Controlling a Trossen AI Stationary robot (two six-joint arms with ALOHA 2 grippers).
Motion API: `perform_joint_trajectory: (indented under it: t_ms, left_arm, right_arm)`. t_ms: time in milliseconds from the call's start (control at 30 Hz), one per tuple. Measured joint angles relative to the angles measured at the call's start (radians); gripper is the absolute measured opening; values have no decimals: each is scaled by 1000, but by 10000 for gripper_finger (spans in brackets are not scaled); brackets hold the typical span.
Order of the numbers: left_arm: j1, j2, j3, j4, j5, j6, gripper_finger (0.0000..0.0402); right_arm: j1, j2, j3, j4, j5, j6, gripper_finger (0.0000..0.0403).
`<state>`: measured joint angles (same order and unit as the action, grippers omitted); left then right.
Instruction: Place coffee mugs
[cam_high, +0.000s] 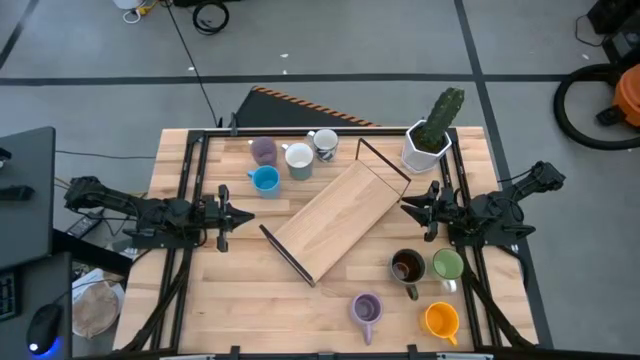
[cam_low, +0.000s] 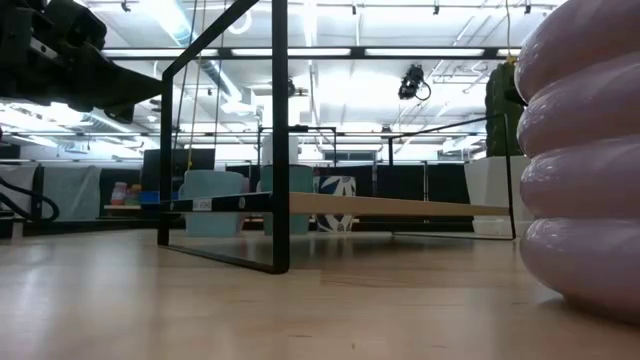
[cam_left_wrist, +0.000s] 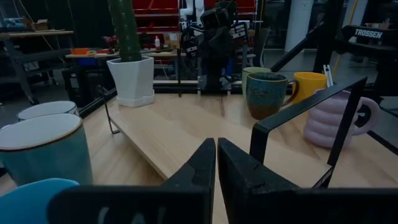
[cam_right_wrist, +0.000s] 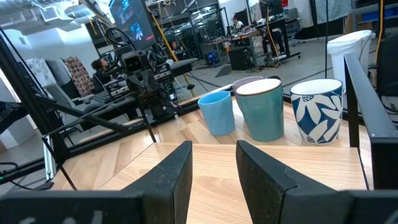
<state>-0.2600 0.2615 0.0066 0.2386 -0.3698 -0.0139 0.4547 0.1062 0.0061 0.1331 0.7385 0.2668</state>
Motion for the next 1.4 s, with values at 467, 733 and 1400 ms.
perform_joint_trajectory:
  t_ms: [467,733,1400]
  left_arm:
    - [0,0,0,2,0,0,23]
    - [0,0,0,137,0,-108,23]
    - [0,0,0,375,0,-148,23]
  right_arm:
    - [0,0,0,0,0,0,130]
    - [-1,0,0,3,53,-283,130]
    - [-4,0,1,155,-8,-117,130]
